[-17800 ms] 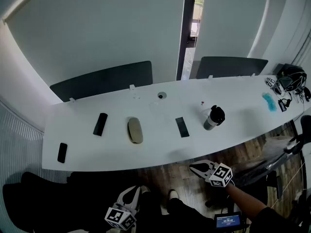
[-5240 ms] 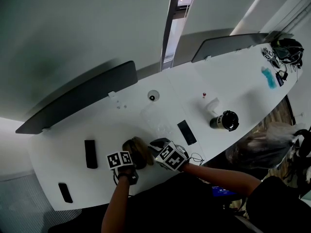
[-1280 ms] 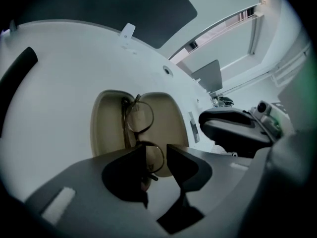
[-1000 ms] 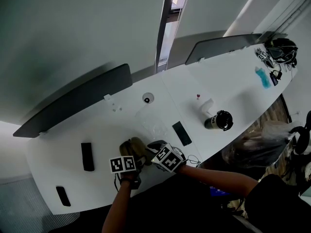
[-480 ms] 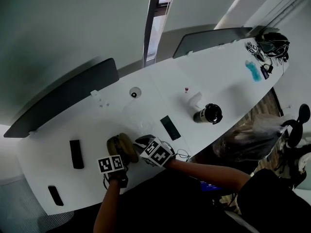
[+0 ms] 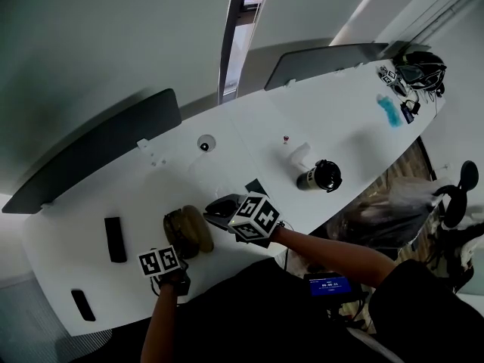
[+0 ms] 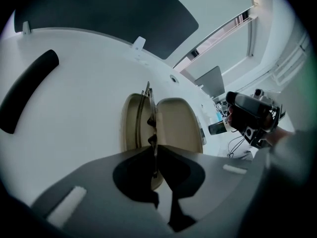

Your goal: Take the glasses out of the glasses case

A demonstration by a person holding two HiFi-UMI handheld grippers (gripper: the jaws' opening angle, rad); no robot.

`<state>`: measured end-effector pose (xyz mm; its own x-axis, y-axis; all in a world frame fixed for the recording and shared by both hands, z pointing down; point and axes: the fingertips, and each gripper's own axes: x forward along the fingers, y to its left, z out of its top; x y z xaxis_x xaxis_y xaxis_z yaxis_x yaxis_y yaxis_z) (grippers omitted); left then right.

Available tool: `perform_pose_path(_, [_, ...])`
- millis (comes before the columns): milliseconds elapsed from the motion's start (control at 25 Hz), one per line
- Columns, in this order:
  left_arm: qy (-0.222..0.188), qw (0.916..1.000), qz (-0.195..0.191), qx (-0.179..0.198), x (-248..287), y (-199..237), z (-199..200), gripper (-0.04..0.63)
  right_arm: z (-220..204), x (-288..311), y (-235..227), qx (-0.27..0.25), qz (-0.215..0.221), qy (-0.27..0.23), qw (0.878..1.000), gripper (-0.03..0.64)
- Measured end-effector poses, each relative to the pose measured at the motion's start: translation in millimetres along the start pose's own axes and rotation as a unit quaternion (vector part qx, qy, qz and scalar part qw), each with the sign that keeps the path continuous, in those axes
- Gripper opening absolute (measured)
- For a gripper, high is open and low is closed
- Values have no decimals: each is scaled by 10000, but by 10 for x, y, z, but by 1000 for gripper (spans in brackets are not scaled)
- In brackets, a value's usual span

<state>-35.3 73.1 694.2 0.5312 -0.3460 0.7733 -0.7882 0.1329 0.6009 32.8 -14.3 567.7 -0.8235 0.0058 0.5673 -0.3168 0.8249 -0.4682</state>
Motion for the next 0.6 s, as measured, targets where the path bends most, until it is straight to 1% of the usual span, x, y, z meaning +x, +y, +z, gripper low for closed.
perform_pose_path(80, [-90, 9999, -121, -7, -39, -49, 29, 12, 11, 1, 9, 3, -8, -23, 10000, 63])
perform_pose_path(200, [-324, 9986, -405, -65, -150, -178, 111, 12, 15, 27, 95, -6, 85, -51, 10000, 63])
perform_pose_path(280, [-545, 9963, -645, -186, -244, -271, 165, 12, -2, 40, 156, -47, 138, -68, 9999, 64])
perform_pose_path(360, [-795, 9920, -920, -333, -361, -368, 211, 12, -23, 36, 207, -76, 160, -91, 9998, 63])
perform_pose_path(440, [-1075, 9850, -1251, -509, -515, -443, 255, 12, -25, 46, 258, -98, 190, -108, 9997, 63])
perform_pose_path(480, [-1228, 9798, -1443, -641, -606, -458, 271, 12, -24, 62, 285, -106, 210, -105, 9997, 63])
perform_pose_path(560, [-1546, 9659, -1808, -1026, -805, -413, 267, 12, -30, 110, 335, -129, 231, -63, 9996, 64])
perform_pose_path(600, [-1685, 9587, -1924, -1243, -901, -342, 239, 12, -46, 138, 348, -145, 207, -12, 9997, 63])
